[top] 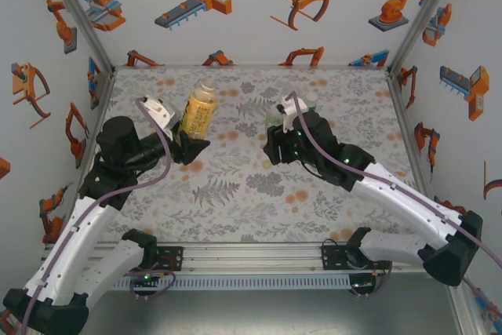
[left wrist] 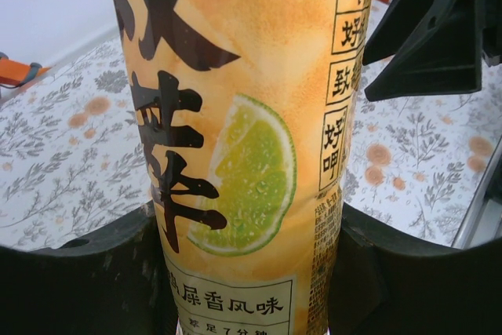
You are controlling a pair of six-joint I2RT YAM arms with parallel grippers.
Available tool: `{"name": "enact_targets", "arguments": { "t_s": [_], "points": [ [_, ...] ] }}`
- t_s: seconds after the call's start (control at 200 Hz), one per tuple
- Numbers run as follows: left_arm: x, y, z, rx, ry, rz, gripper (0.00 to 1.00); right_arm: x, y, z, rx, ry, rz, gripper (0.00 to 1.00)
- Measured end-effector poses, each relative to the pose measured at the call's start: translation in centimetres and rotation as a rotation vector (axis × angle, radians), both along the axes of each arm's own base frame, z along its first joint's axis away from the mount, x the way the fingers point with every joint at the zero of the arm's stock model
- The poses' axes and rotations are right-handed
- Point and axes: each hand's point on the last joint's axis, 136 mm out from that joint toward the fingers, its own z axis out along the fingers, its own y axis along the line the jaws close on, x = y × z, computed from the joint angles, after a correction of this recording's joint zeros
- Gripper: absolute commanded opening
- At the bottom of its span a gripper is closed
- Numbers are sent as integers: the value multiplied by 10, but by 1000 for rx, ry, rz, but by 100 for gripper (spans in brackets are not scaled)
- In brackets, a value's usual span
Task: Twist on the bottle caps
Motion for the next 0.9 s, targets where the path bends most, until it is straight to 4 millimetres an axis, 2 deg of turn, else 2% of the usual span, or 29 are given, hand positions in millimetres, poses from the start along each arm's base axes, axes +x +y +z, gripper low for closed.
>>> {"name": "enact_targets", "arguments": {
  "t_s": [0.32, 0.441, 0.681, 0.901],
  "points": [
    [-3, 0, -17, 42, 1, -22, 0, 17, 8, -58, -111, 117, -60, 50],
    [-5, 1, -25, 47, 13, -21, 0, 21, 15, -91, -173, 178, -57, 50],
    [-8, 2, -22, 42, -2, -20, 0, 23, 21, -154, -295, 291, -43, 51],
    [-8, 2, -22, 42, -1, -20, 0, 33, 25, -176, -355, 312, -37, 51]
  ]
}}
